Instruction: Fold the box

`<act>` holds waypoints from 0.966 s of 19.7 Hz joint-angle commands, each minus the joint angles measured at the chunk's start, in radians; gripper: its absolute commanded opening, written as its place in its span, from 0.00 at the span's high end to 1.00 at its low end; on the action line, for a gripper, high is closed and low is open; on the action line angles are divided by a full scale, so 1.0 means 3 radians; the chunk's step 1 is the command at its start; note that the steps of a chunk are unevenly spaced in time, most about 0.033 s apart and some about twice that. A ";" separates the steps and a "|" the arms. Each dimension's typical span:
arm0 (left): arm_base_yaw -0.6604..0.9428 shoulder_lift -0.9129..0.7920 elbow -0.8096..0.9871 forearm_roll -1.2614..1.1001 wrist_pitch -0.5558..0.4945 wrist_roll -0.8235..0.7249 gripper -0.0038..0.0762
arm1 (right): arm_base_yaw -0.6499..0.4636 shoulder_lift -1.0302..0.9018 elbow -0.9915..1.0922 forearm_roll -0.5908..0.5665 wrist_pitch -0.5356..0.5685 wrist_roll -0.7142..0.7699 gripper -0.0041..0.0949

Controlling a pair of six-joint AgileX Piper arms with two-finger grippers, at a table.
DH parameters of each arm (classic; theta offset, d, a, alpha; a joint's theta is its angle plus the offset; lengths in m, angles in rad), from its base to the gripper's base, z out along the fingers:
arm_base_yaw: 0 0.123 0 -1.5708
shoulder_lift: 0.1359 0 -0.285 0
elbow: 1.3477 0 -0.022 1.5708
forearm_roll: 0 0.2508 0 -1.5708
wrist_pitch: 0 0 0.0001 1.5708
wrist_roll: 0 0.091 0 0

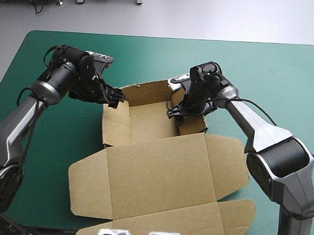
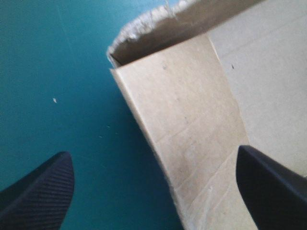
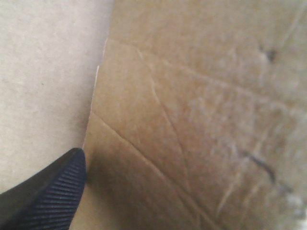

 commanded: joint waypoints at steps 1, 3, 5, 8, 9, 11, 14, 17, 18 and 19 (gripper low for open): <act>-0.0010 -0.0276 -0.0180 0.0088 0.0021 -0.0025 0.13 | -0.0003 -0.0361 -0.0108 -0.0256 0.0128 -0.0045 0.18; -0.0010 -0.0482 -0.0186 0.0141 -0.0249 -0.0019 0.13 | -0.0003 -0.0506 -0.0168 -0.0362 0.0128 -0.0045 0.18; -0.0010 -0.0697 -0.0186 0.0211 -0.0387 0.0005 0.13 | -0.0003 -0.0641 -0.0262 -0.0356 0.0128 -0.0096 0.18; -0.0010 -0.1114 -0.0186 0.0387 -0.0280 0.0251 0.41 | -0.0003 -0.0919 -0.0358 -0.0248 0.0128 -0.0251 0.20; -0.0010 -0.1208 -0.0186 0.0404 -0.0225 0.0401 0.50 | -0.0003 -0.0972 -0.0358 -0.0248 0.0128 -0.0272 0.21; -0.0010 -0.1459 -0.0186 0.0468 0.0105 0.0728 0.85 | -0.0003 -0.1149 -0.0358 -0.0251 0.0128 -0.0363 0.23; -0.0010 -0.1963 -0.0001 0.0380 0.0208 0.0927 0.96 | -0.0003 -0.1278 -0.0352 -0.0295 0.0128 -0.0434 0.24; -0.0010 -0.2504 0.0365 0.0190 0.0208 0.0934 0.96 | -0.0003 -0.1230 -0.0345 -0.0297 0.0128 -0.0477 0.24; -0.0010 -0.2609 0.0463 0.0169 0.0208 0.0934 0.96 | -0.0003 -0.1192 -0.0345 -0.0322 0.0128 -0.0491 0.24; -0.0010 -0.2778 0.0649 0.0144 0.0208 0.0934 0.96 | -0.0003 -0.1136 -0.0345 -0.0421 0.0128 -0.0498 0.24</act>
